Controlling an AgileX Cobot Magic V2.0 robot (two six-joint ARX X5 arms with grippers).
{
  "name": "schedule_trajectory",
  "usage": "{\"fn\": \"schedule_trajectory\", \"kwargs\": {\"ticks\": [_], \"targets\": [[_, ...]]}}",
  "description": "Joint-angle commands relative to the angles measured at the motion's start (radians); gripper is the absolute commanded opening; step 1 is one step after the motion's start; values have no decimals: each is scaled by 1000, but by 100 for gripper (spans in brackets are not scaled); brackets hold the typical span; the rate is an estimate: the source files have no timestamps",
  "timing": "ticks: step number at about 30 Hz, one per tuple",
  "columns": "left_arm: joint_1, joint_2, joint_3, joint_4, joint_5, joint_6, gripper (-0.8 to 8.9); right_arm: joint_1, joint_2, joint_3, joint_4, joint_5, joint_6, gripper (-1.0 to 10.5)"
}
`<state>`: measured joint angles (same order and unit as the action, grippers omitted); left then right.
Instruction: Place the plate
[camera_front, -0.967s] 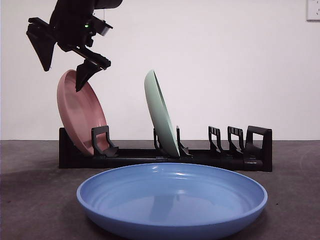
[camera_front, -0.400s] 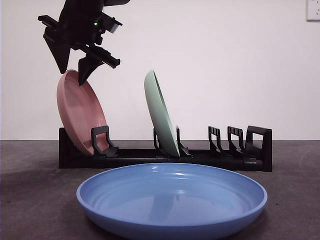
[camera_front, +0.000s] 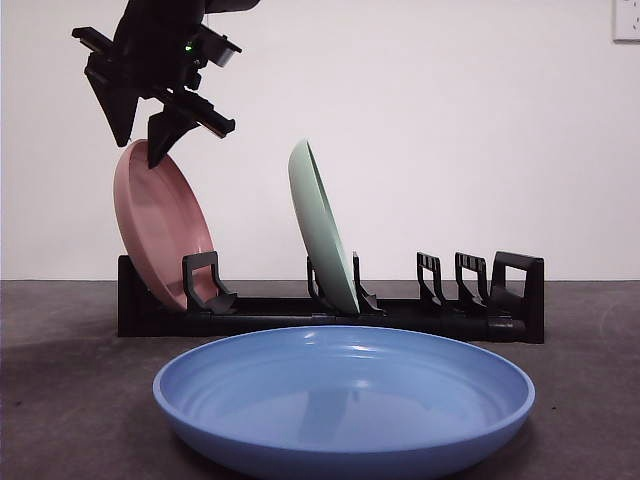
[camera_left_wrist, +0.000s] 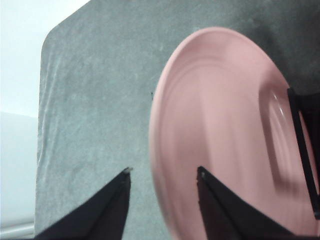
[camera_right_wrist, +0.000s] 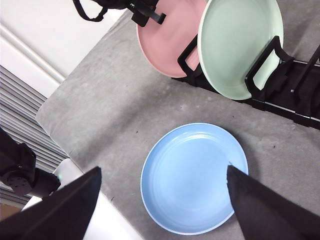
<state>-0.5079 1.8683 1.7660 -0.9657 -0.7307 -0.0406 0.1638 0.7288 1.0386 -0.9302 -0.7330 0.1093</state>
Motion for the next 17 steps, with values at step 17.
{"fn": "schedule_trajectory", "kwargs": {"ticks": [17], "targets": [[-3, 21, 29, -26, -7, 0, 13, 19, 8, 16, 10, -3, -5, 400]]}}
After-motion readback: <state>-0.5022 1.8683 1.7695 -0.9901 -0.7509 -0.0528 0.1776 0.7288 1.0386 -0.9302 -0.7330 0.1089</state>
